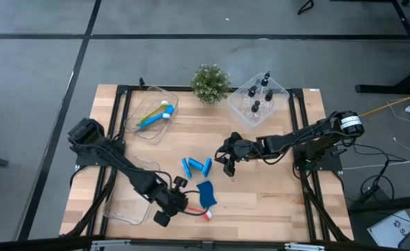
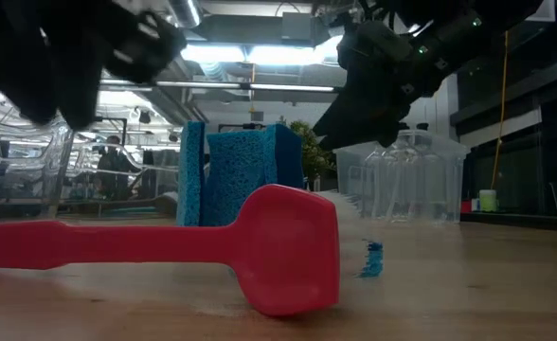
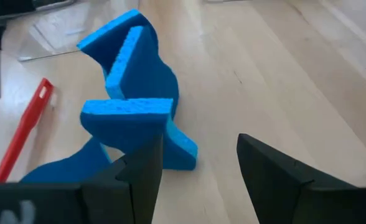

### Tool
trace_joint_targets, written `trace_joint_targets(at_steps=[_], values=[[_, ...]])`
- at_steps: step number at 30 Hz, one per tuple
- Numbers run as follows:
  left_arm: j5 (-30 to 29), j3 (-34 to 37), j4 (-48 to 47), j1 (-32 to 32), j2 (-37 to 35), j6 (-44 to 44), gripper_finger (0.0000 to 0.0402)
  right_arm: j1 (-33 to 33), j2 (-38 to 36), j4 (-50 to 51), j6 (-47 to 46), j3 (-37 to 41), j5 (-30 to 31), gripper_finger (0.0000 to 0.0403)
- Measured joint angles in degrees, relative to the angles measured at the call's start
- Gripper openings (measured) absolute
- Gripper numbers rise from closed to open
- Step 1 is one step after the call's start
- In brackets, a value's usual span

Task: Pick & Place Kitchen Sink Supplies
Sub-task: Put the orange dish brush into the top transparent bin

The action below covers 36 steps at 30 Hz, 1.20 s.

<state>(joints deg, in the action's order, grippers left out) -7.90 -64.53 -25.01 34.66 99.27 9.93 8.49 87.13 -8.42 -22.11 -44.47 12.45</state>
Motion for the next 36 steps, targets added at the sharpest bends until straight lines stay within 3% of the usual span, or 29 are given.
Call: trace_joint_targets(at_steps=[10,22,32,36], values=[[0.4,0.0,1.0,-1.9,1.8,1.9,0.0087,0.0,0.0,0.2,1.6,0.0,2.0,0.0204],[3.0,0.0,3.0,-1.8,3.1,7.1,0.0152,0.0,0.0,0.2,1.6,0.0,3.0,0.0204],[3.2,0.0,3.3,-1.8,4.9,8.9,0.0153,0.0,0.0,0.1,1.6,0.0,3.0,0.0204],[6.4,0.0,5.5,-2.2,7.3,9.3,0.0153,0.0,0.0,0.1,1.6,0.0,3.0,0.0204]])
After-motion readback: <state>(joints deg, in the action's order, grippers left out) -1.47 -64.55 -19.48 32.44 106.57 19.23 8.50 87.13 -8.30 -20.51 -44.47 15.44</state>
